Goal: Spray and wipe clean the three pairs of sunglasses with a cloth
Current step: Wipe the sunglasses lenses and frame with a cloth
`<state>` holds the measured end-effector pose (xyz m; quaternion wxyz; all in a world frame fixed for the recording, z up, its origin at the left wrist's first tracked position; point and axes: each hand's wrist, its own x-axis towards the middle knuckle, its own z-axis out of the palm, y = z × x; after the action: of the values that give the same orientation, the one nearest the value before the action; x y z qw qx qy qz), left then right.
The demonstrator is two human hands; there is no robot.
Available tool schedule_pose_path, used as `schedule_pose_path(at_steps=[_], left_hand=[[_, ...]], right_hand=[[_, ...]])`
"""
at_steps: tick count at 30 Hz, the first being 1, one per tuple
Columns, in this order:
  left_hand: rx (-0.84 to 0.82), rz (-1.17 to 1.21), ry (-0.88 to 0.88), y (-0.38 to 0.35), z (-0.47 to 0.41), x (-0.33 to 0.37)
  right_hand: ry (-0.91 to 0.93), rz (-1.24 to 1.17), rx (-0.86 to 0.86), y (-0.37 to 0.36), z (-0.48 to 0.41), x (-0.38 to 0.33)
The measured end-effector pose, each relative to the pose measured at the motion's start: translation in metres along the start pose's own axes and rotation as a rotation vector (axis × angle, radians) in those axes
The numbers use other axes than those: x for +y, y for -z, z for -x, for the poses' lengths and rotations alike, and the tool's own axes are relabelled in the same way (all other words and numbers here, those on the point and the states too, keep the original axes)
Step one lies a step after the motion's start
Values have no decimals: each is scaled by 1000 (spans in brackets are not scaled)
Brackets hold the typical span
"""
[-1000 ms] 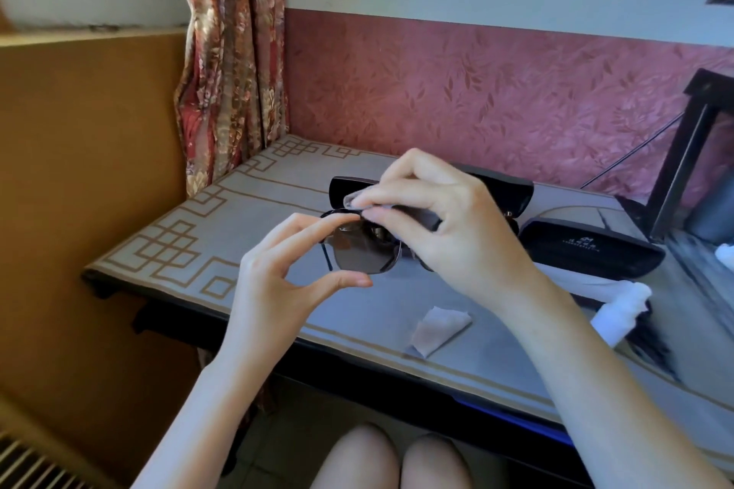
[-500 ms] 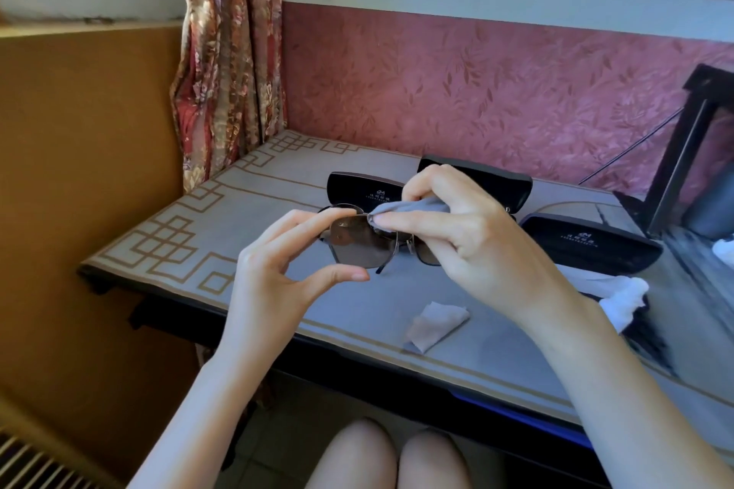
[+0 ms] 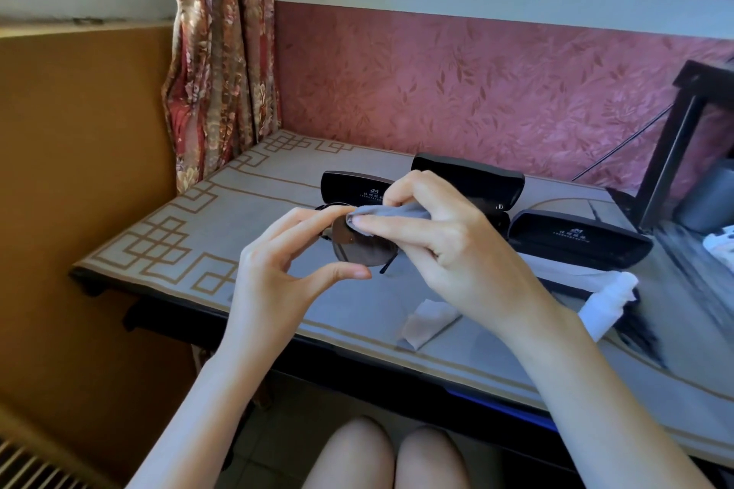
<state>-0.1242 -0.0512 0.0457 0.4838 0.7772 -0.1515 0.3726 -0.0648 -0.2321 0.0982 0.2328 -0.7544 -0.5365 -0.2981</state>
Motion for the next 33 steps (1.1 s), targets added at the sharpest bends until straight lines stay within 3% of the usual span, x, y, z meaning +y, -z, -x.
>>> schedule_pose_path(at_steps=[9, 15, 19, 23, 24, 29, 33], left_hand=[[-16, 4, -2, -2, 1, 0], [12, 16, 29, 3, 2, -5], [15, 8, 32, 5, 3, -5], [22, 3, 33, 4, 3, -6], [22, 1, 33, 3, 4, -6], [18, -4, 31, 2, 3, -7], [17, -3, 28, 0, 3, -8]], right_hand=[[-53, 6, 22, 1, 7, 4], [-426, -198, 195, 28, 38, 26], [-684, -190, 62, 21, 68, 42], [-870, -116, -353, 10, 93, 50], [-872, -97, -392, 9, 96, 50], [-837, -162, -60, 10, 92, 32], [-812, -163, -265, -7, 95, 14]])
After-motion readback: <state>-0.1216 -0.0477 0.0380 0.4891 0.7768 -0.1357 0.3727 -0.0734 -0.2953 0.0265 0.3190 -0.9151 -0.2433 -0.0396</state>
